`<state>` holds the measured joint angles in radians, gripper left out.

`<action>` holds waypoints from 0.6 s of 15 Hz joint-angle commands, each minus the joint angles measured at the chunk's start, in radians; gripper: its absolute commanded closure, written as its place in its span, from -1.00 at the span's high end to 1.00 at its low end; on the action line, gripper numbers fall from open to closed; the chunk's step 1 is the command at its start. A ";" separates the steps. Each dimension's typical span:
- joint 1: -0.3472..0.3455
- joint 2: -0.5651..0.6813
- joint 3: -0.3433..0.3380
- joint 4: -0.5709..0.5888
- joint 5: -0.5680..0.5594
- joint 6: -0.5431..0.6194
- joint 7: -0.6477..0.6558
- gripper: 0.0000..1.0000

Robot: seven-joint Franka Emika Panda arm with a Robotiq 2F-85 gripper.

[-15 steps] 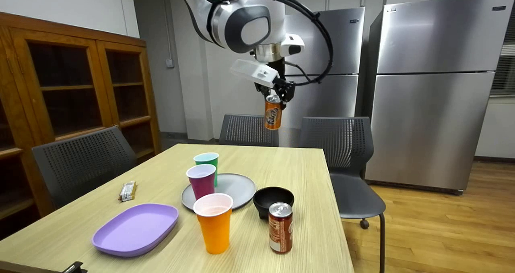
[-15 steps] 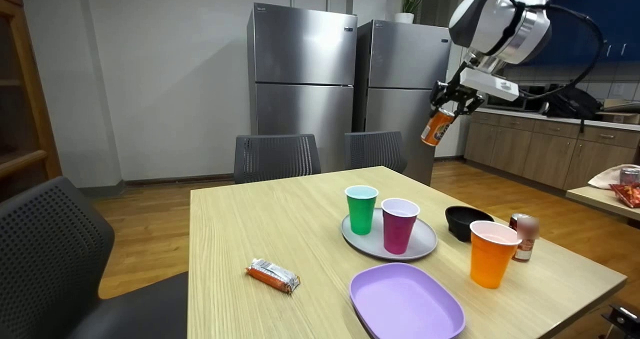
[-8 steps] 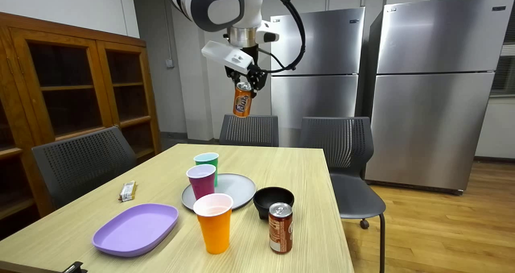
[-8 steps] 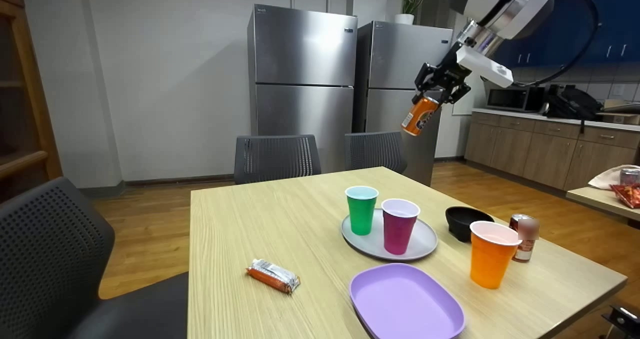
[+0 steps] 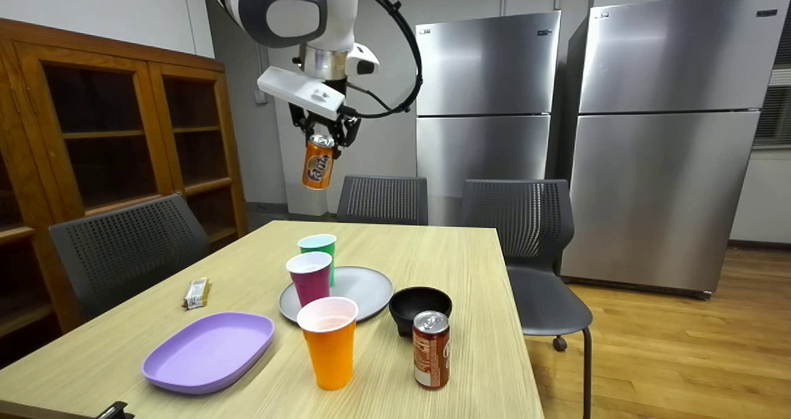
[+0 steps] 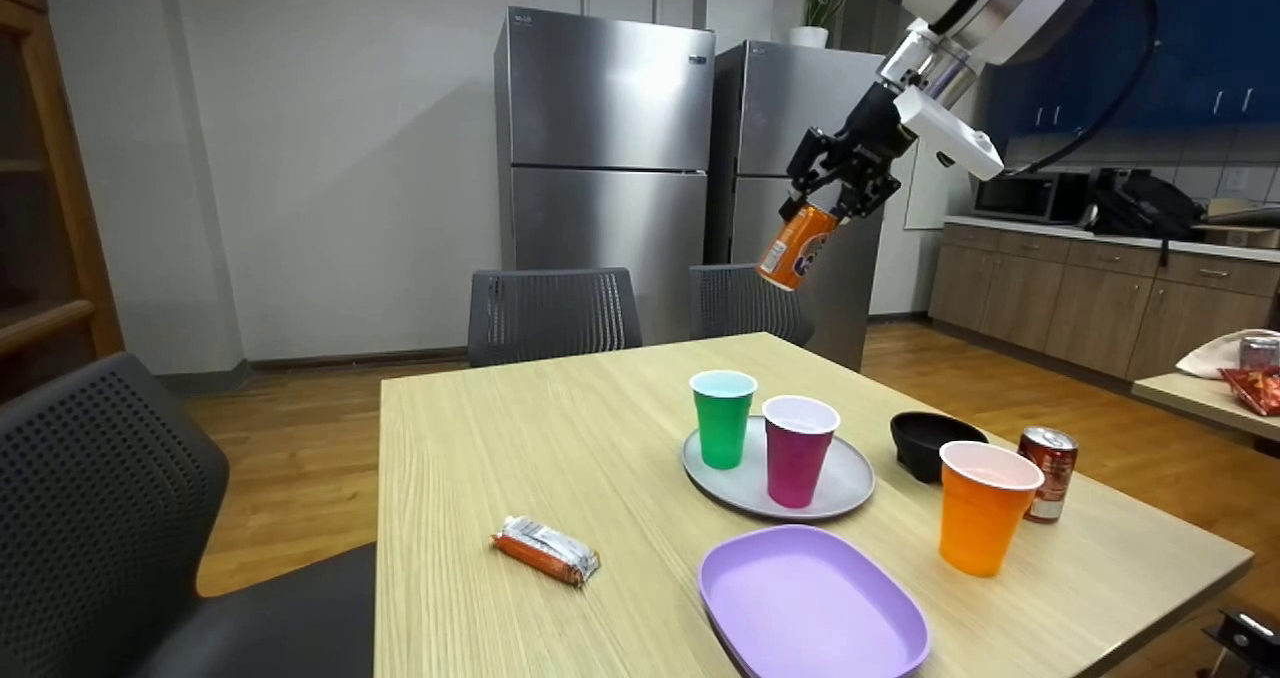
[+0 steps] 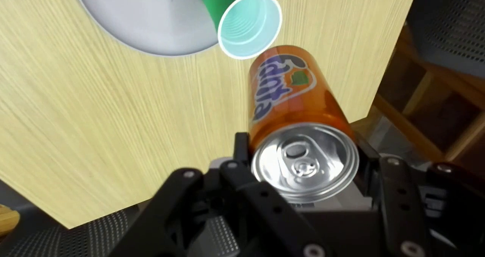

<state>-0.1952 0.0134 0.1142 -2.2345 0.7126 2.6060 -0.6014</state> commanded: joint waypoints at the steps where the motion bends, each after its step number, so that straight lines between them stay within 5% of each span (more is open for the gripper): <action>1: 0.097 -0.059 -0.037 -0.061 0.006 -0.003 -0.065 -0.23; 9: 0.221 -0.100 -0.033 -0.152 -0.004 0.013 -0.224 -0.23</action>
<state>-0.0124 -0.0250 0.0920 -2.3285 0.7073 2.6097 -0.7386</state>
